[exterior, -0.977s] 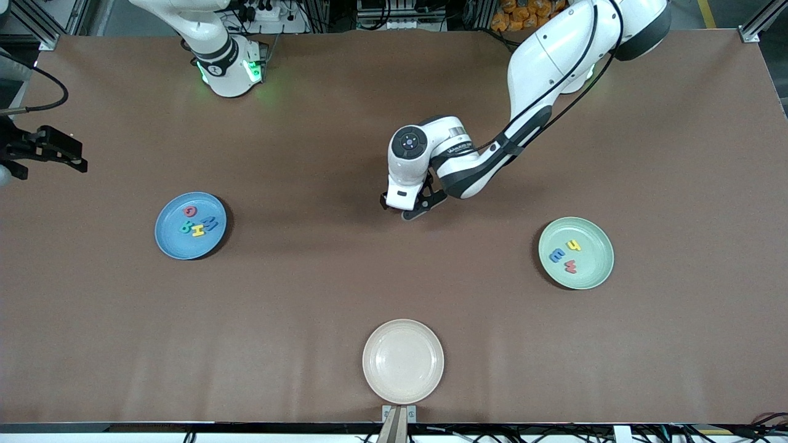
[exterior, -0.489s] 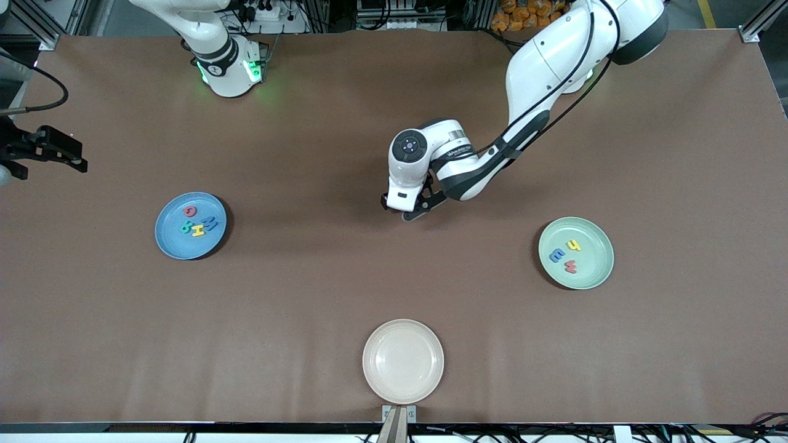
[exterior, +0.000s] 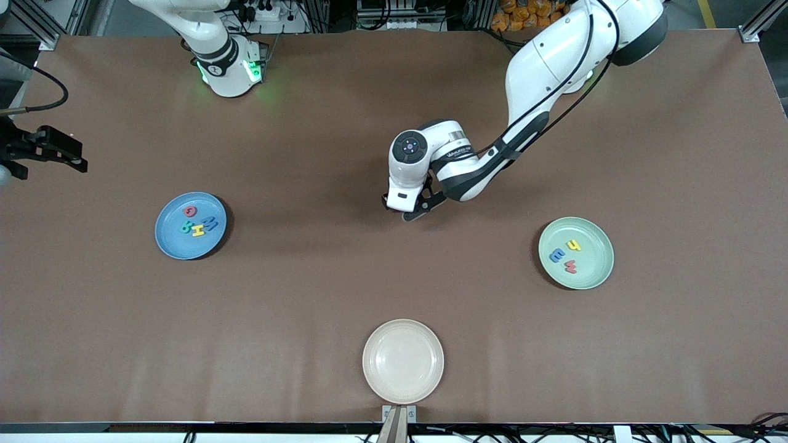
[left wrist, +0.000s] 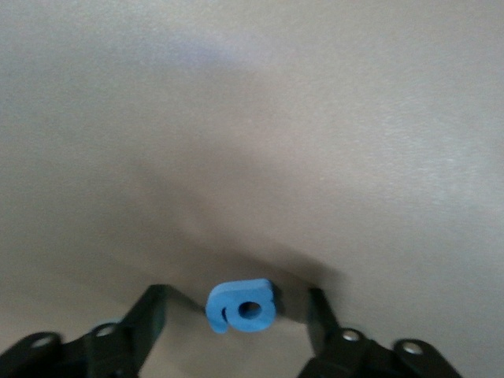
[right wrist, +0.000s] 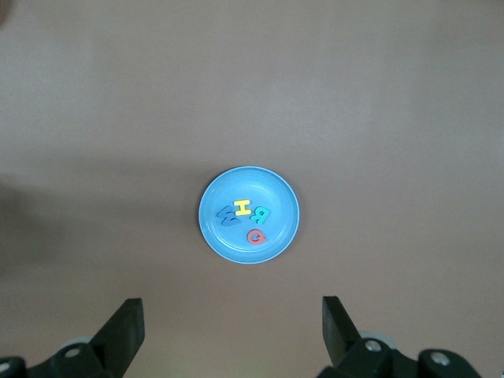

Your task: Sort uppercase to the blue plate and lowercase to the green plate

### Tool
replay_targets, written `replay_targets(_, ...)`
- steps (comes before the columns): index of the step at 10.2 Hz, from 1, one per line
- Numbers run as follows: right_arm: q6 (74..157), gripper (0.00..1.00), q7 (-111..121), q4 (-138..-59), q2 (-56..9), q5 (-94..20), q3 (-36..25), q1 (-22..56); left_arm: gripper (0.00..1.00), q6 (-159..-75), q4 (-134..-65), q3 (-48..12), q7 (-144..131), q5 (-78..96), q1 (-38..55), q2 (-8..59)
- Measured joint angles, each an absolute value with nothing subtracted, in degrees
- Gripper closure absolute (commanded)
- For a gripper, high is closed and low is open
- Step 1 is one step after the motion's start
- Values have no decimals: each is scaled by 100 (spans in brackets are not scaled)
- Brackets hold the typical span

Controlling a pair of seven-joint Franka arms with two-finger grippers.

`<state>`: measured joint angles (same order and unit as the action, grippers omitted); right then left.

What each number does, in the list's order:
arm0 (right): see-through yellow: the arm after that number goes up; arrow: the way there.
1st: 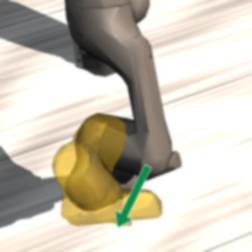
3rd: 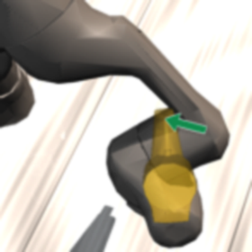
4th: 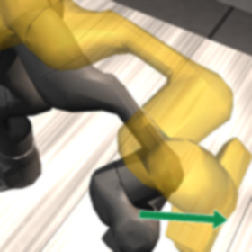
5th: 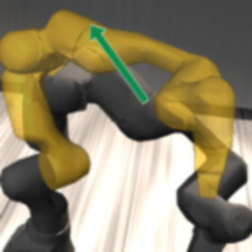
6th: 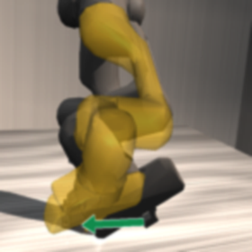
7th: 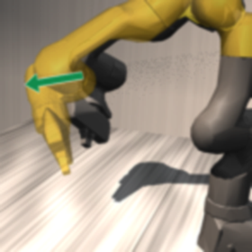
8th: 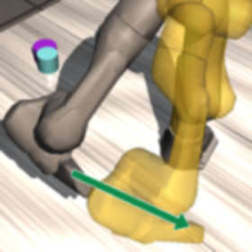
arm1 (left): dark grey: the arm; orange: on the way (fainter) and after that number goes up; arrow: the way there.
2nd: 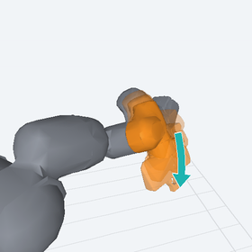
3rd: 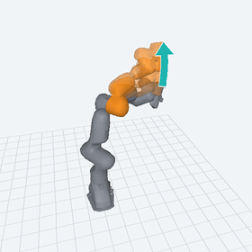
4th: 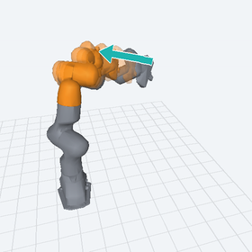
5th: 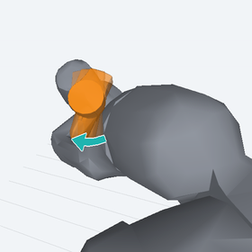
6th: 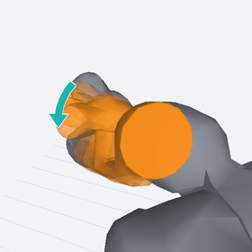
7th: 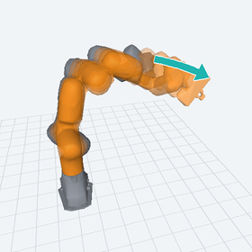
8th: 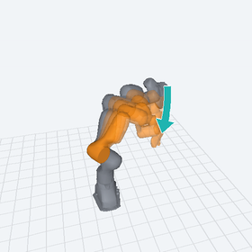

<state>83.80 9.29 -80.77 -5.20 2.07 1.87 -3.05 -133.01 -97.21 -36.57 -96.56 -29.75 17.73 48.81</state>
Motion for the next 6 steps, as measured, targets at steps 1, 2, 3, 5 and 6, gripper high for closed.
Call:
replay_targets(1,8380,0,929,-8077,-521,207,186,-305,100,-13312,-9685,-3662,-9656,-2975,1775,4880)
replay_targets(2,8380,0,929,-8077,-521,207,186,-305,100,-13316,-9660,-3663,-9659,-2975,1778,4880)
replay_targets(3,8380,0,929,-8077,-521,207,187,-305,100,-13316,-9655,-3665,-9663,-2974,1779,4881)
replay_targets(5,8380,0,929,-8077,-521,207,186,-305,100,-13316,-9652,-3664,-9689,-2974,1773,4881)
replay_targets(6,8380,0,929,-8077,-521,207,187,-305,100,-13314,-9638,-3652,-9729,-2974,1739,4877)
